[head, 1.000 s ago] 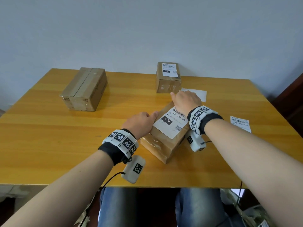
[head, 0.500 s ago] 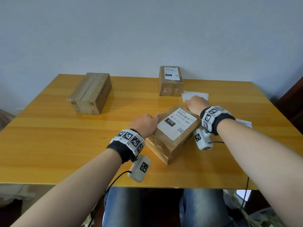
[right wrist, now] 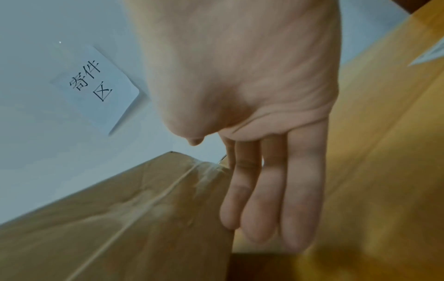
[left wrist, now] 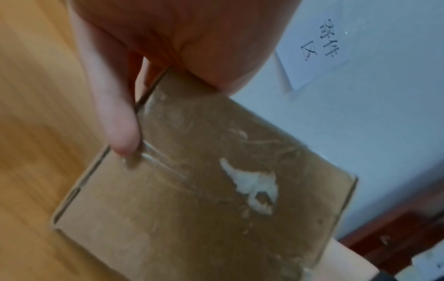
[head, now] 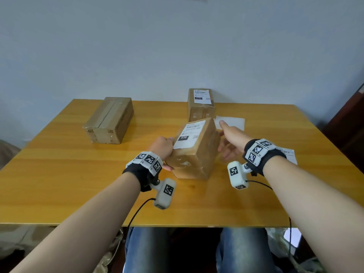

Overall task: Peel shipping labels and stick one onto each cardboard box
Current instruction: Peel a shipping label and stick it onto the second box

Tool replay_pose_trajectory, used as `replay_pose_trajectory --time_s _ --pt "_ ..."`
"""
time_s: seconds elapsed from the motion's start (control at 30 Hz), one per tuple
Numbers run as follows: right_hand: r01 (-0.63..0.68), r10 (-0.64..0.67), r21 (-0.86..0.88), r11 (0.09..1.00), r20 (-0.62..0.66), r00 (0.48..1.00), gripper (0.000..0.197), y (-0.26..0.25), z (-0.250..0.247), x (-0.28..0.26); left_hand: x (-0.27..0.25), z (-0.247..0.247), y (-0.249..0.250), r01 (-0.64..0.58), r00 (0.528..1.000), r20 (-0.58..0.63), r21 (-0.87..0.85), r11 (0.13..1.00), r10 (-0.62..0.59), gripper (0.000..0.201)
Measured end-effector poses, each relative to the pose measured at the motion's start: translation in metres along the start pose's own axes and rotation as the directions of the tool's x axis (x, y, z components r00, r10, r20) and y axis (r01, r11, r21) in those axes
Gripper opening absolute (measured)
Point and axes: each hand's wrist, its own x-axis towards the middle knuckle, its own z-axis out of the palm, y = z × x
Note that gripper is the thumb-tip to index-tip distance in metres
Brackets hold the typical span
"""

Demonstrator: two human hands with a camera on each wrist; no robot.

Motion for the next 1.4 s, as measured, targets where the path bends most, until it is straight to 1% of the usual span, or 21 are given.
replay_pose_trajectory --time_s 0.07,0.13,0.2,0.27,0.37,0.53,0.8,0.9,1.0,1.07,1.13,1.23,1.33,1.4 --pt "0.025 -0.028 0.072 0.997 0.042 0.999 0.071 -0.008 0.013 0.001 0.001 -0.008 -0.001 0.028 0.999 -0.026 -0.084 0.996 -0.03 0.035" --pt "0.054 -0.062 0.12 0.991 0.064 0.996 0.065 -0.015 0.024 0.001 0.005 -0.015 -0.001 0.038 0.996 -0.077 -0.171 0.985 -0.052 0.033" --pt "0.072 -0.087 0.137 0.988 0.1 0.991 0.06 -0.021 0.035 0.0 0.01 -0.021 -0.002 0.003 0.987 -0.153 -0.227 0.974 -0.038 0.03" --pt "0.075 -0.094 0.13 0.989 0.148 0.985 0.058 -0.025 0.043 0.002 0.015 -0.025 -0.003 -0.037 0.979 -0.205 -0.249 0.968 -0.016 0.03" --pt "0.082 -0.098 0.1 0.992 0.168 0.981 0.061 -0.027 0.05 0.007 0.021 -0.026 -0.006 -0.065 0.977 -0.212 -0.269 0.961 0.007 0.034" --pt "0.087 -0.1 0.087 0.992 0.159 0.982 0.056 -0.027 0.051 0.015 0.028 -0.02 -0.011 -0.085 0.975 -0.22 -0.278 0.957 0.023 0.041" --pt "0.111 -0.127 0.113 0.987 0.143 0.982 0.051 -0.029 0.053 0.025 0.043 -0.019 -0.014 -0.101 0.972 -0.232 -0.309 0.946 0.028 0.041" --pt "0.151 -0.176 0.182 0.971 0.129 0.976 0.055 -0.034 0.055 0.029 0.052 -0.022 -0.015 -0.118 0.962 -0.274 -0.344 0.931 0.02 0.037" --pt "0.2 -0.254 0.286 0.937 0.168 0.952 0.052 -0.04 0.059 0.032 0.067 -0.029 -0.012 -0.141 0.944 -0.33 -0.398 0.906 0.002 0.034" --pt "0.233 -0.303 0.316 0.92 0.193 0.933 0.049 -0.044 0.06 0.039 0.08 -0.035 -0.01 -0.151 0.936 -0.351 -0.433 0.889 -0.012 0.033" --pt "0.25 -0.32 0.308 0.918 0.204 0.925 0.051 -0.05 0.06 0.048 0.098 -0.039 -0.005 -0.153 0.932 -0.363 -0.46 0.875 -0.027 0.033" --pt "0.292 -0.334 0.236 0.927 0.162 0.928 0.054 -0.064 0.052 0.06 0.125 -0.043 0.006 -0.159 0.926 -0.377 -0.447 0.88 -0.025 0.03" --pt "0.337 -0.356 0.198 0.921 0.069 0.932 0.039 -0.072 0.041 0.071 0.154 -0.042 0.02 -0.158 0.928 -0.371 -0.458 0.875 -0.026 0.029" --pt "0.342 -0.348 0.204 0.917 -0.008 0.937 0.034 -0.071 0.036 0.076 0.17 -0.04 0.029 -0.162 0.925 -0.378 -0.449 0.879 -0.023 0.028"
